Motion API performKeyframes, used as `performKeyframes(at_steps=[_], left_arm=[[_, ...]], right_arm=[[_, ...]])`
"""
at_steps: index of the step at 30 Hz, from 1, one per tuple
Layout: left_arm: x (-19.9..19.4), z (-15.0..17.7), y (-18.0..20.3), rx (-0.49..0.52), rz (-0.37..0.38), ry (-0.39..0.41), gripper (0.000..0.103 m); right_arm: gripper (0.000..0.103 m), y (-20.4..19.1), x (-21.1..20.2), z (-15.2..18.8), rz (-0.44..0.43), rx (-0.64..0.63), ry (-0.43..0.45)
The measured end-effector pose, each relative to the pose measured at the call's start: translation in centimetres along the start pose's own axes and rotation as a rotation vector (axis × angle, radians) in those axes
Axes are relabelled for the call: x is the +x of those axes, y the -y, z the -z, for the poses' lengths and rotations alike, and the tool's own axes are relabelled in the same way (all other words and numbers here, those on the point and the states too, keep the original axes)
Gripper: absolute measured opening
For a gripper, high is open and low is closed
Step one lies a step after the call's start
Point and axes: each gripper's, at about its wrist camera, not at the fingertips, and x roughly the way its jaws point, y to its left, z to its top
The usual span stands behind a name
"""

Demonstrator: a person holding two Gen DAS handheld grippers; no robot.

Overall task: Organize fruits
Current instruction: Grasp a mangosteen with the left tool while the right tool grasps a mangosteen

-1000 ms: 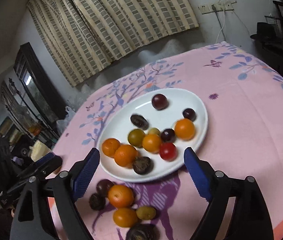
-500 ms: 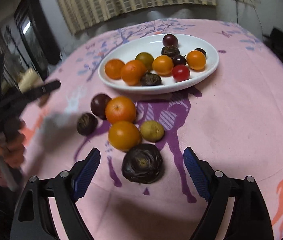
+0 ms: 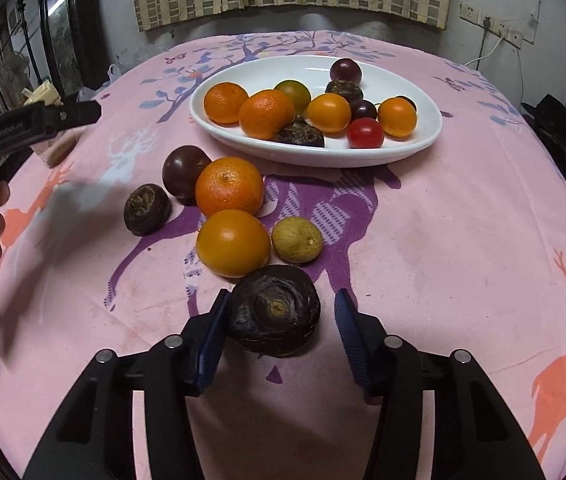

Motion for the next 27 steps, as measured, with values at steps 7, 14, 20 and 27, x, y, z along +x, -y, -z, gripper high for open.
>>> performKeyframes(at_steps=[7, 14, 20, 27], left_arm=[[0.4, 2.0, 3.7, 0.238, 0.182, -0.095, 0.096], [1.1, 4.4, 7.5, 0.406, 0.26, -0.144, 0.054], [1.9, 5.2, 8.2, 0.441, 0.253, -0.136, 0.049], [3.2, 5.8, 8.3, 0.458, 0.246, -0.168, 0.044]], right_arm=[[0.043, 3.8, -0.6, -0.3, -0.133, 0.202, 0.028], [0.043, 5.4, -1.1, -0.3, -0.141, 0.285, 0.056], [0.043, 5.4, -1.2, -0.3, -0.135, 0.287, 0.049], [0.043, 5.6, -1.3, -0.2, -0.138, 0.294, 0.053]])
